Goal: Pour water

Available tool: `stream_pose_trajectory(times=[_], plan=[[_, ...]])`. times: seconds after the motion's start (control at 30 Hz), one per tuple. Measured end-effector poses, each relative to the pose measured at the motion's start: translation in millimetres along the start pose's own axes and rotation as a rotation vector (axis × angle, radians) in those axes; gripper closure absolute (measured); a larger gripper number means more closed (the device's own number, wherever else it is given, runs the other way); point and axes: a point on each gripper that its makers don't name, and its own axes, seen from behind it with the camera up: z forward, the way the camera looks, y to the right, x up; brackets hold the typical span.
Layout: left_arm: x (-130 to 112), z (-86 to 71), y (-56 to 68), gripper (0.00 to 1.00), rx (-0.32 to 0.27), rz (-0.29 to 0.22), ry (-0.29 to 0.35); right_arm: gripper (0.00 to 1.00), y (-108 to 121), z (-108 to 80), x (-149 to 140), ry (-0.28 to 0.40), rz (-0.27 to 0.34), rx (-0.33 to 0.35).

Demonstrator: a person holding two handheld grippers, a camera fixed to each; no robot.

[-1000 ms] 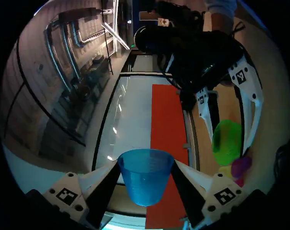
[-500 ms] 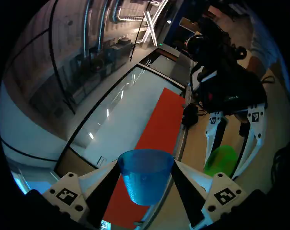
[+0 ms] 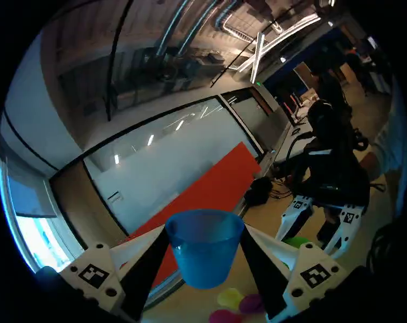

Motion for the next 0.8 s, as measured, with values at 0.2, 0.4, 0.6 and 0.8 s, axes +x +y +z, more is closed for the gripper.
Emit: stream_pose_trajectory(times=[0.2,0.4,0.6,0.8], plan=[[-4.1,-2.6,-2.1,0.12,-0.015,-0.174,0.007,0.09,0.5,-2.1,3.5,0.007,-0.006,-0.004],[-13.4,-4.0,-11.6,0.12,-0.011,-0.331,0.009,0.09,0.9,-4.6,4.6,0.010,-0.007,-0.007],[-21.9,-6.8,-8.1,0.12,-0.031,-0.403,0.011,0.09,2.5,-6.1,4.8,0.007,-0.005,-0.013],[-39.5,-10.8,-11.3,0.12,-0.008,-0.416,-0.006,0.09,6.7,-11.3,4.1,0.002,0.007,-0.021]])
